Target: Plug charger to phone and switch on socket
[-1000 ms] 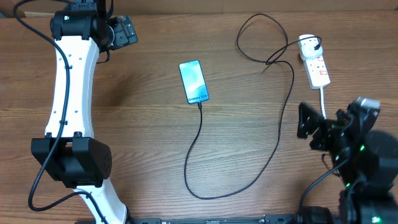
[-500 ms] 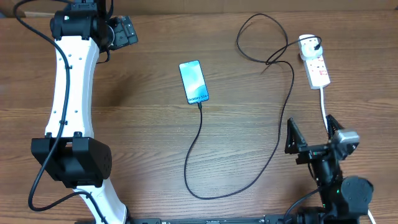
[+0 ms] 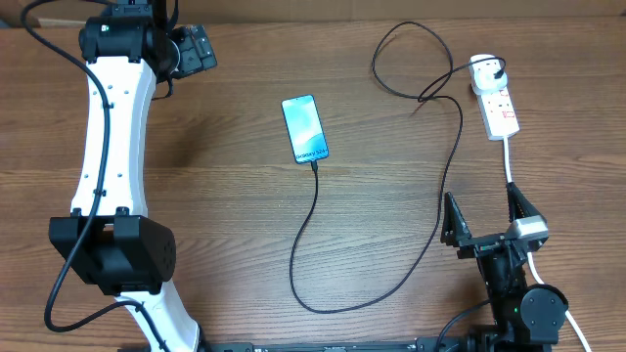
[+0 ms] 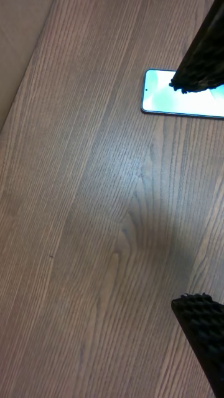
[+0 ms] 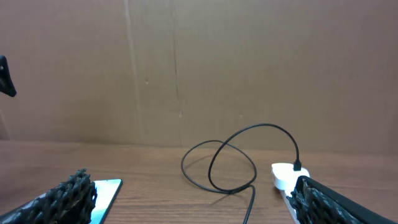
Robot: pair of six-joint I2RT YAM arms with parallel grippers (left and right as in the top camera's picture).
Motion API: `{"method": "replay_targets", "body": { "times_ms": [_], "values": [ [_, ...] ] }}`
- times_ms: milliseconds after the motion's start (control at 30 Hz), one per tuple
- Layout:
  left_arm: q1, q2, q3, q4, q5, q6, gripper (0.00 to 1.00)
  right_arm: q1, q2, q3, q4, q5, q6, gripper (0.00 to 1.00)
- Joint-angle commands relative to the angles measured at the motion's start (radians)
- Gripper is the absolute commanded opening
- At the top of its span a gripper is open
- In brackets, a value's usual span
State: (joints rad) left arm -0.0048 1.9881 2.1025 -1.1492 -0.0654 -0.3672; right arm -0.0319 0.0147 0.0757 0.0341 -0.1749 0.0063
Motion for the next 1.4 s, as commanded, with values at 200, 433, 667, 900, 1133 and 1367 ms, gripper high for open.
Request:
{"method": "replay_targets", "body": {
  "times_ms": [200,433,667,900,1133,1367],
  "values": [
    [-0.004,0.005,0.0,0.0,-0.013,-0.014,1.0,0.004,-0.013,-0.044,0.076,0.027,-0.073,1.0],
    [-0.004,0.005,0.0,0.0,-0.013,-0.014,0.99,0.006,-0.013,-0.068,0.108,0.027,-0.097,1.0],
    [-0.004,0.005,0.0,0.0,-0.013,-0.014,1.0,0.006,-0.013,-0.068,-0.04,0.027,-0.109,1.0],
    [-0.004,0.005,0.0,0.0,-0.013,-0.014,1.0,0.006,-0.013,-0.068,-0.109,0.032,-0.143,1.0],
    [-0.004,0.005,0.0,0.0,-0.013,-0.014,1.0,0.006,-0.013,-0.068,-0.111,0.035,-0.138,1.0],
    [-0.004,0.005,0.0,0.0,-0.013,-0.014,1.0,0.006,-0.012,-0.068,-0.106,0.028,-0.138,1.0]
  ]
}}
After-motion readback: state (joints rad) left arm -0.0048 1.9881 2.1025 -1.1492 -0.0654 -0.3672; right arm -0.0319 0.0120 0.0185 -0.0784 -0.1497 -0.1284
